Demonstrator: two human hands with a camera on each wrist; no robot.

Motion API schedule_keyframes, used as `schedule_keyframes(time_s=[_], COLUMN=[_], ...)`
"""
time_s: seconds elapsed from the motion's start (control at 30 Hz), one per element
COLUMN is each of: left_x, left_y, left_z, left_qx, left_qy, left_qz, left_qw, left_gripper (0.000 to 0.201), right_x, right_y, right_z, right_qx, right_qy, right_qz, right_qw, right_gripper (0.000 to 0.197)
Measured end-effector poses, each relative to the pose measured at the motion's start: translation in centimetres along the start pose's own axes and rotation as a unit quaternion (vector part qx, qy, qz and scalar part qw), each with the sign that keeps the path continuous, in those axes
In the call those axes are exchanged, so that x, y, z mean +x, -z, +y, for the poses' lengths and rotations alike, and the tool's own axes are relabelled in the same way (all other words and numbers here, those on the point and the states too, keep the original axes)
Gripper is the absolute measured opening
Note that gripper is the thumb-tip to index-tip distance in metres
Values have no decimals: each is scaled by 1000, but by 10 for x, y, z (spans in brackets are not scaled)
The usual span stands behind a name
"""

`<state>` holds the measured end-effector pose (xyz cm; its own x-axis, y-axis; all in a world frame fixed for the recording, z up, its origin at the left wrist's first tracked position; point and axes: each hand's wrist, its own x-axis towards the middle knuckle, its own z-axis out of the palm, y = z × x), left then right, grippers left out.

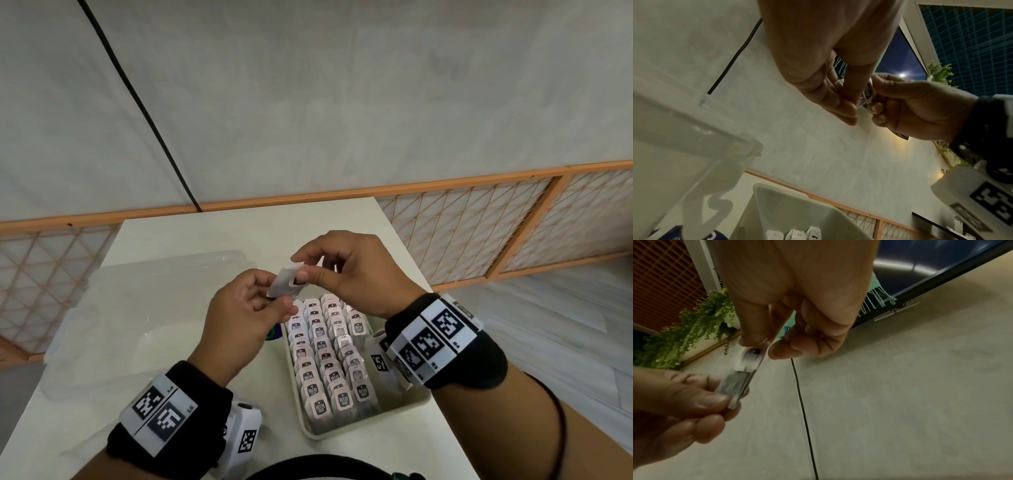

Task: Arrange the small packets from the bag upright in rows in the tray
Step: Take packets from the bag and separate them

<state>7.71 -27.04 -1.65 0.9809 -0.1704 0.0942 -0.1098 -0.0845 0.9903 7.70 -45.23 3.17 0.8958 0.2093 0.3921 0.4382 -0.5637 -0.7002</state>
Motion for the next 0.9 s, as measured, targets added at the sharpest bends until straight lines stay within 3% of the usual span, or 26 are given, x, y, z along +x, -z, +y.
schedule_keyframes(time_s=[0.17, 0.33, 0.4, 0.47, 0.67, 0.9], left_x=[-2, -2, -1, 0, 2, 1], left_y=[-2, 1, 1, 1, 1, 0], left_z=[2, 4, 6, 8, 6, 5], left_qx=[18, 127, 173, 165, 44, 42], left_qy=[-15, -28, -79, -105, -24, -24], left_qz=[8, -19, -11, 1, 39, 13], left_qw=[1000, 991, 982, 981, 998, 999], left_gripper=[19, 42, 27, 12, 19, 19], right_x=[4, 9, 11, 13, 9, 6], right_y=[2, 6, 6, 3, -2, -7], right_z=[-8, -10, -10, -10, -2, 3], right_qx=[-14, -50, -60, -49, 68, 101], right_qy=[-9, -28, -29, -33, -96, -106], right_qz=[-16, -68, -83, -77, -12, -3], right_qw=[1000, 996, 994, 995, 993, 989], right_gripper=[4, 3, 2, 4, 10, 11])
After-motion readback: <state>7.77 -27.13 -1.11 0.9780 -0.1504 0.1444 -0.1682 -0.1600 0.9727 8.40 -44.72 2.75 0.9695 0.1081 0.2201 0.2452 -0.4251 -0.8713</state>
